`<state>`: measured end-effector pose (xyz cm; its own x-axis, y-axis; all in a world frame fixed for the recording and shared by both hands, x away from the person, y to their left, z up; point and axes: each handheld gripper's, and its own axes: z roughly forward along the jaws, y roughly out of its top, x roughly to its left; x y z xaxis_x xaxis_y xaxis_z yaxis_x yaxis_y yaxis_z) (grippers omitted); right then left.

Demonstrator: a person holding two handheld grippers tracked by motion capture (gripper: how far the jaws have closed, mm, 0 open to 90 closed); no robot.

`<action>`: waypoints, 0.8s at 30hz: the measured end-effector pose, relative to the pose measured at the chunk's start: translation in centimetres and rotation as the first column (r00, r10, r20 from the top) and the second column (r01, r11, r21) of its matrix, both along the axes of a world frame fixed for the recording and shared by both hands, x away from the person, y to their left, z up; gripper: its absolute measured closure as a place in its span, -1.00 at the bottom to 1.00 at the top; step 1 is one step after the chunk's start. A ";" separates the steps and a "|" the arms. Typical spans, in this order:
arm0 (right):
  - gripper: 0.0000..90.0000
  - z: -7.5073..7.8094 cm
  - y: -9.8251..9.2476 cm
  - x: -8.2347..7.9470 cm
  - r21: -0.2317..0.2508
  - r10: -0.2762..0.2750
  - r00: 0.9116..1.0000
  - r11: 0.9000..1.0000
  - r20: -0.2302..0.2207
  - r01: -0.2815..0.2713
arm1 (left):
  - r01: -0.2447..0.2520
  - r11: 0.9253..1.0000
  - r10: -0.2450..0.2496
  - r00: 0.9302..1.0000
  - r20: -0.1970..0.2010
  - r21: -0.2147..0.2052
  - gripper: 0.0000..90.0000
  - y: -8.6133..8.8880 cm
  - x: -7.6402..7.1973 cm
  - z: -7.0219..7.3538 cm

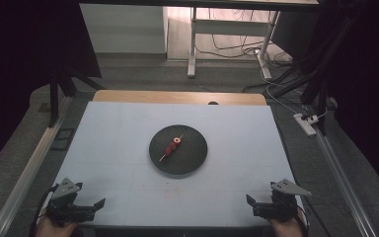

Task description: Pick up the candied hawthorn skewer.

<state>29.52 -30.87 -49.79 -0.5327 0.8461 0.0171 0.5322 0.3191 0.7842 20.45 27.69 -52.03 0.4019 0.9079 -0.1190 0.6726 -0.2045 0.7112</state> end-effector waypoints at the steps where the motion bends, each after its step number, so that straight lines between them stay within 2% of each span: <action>1: -1.00 0.0 0.0 0.1 0.003 0.002 1.000 1.000 -0.006 -0.002 | -0.004 1.000 0.004 1.000 -0.005 -0.016 -0.99 0.1 0.0 0.0; 6: -1.00 -0.1 0.0 0.2 0.004 -0.006 1.000 1.000 -0.021 0.006 | 0.002 0.999 -0.003 1.000 -0.011 -0.043 -0.98 0.4 0.1 0.0; 13: -1.00 -0.1 -0.3 0.4 0.036 -0.010 0.999 0.999 -0.042 0.011 | 0.011 0.999 -0.012 1.000 -0.022 -0.037 -1.00 0.2 0.1 0.0; 24: -1.00 -0.2 -0.3 0.6 0.036 0.004 0.998 0.999 -0.063 -0.002 | 0.012 0.999 -0.014 0.999 -0.043 -0.039 -1.00 0.2 0.3 -0.1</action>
